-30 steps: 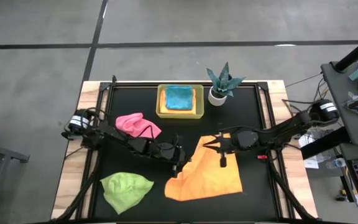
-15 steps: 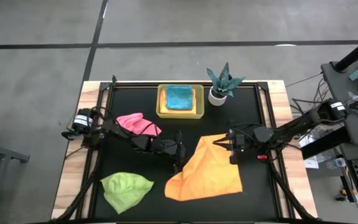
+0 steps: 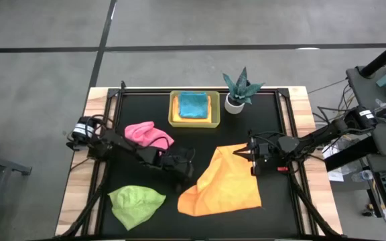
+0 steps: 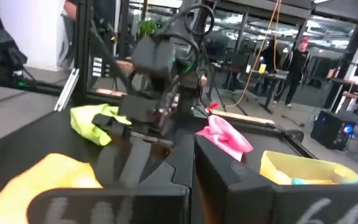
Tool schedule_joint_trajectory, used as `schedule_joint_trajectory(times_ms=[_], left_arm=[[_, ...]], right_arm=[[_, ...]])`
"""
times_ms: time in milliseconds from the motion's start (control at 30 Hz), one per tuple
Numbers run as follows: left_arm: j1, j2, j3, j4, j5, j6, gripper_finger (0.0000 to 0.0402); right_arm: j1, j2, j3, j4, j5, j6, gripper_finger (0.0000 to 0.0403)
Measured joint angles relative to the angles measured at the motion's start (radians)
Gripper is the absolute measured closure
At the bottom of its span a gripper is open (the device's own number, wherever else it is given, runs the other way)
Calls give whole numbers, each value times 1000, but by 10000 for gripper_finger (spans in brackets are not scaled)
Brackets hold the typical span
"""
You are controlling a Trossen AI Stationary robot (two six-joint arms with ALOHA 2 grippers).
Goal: Fold microfiber towels
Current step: Fold the orange microfiber cloth
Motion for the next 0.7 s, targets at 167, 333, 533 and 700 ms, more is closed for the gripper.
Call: schedule_joint_trajectory(times_ms=[167, 333, 533, 700], left_arm=[[-26, 20, -13, 135, 0, 9, 213], [-32, 70, -13, 216, -3, 2, 212], [-32, 82, -16, 279, -4, 2, 213], [-32, 82, -16, 279, -20, 28, 255]], right_arm=[[0, -6, -4, 7, 0, -5, 394], [0, -2, -4, 10, -2, -11, 394], [0, -1, -4, 10, -3, -11, 394], [0, -2, -4, 8, 0, -12, 394]])
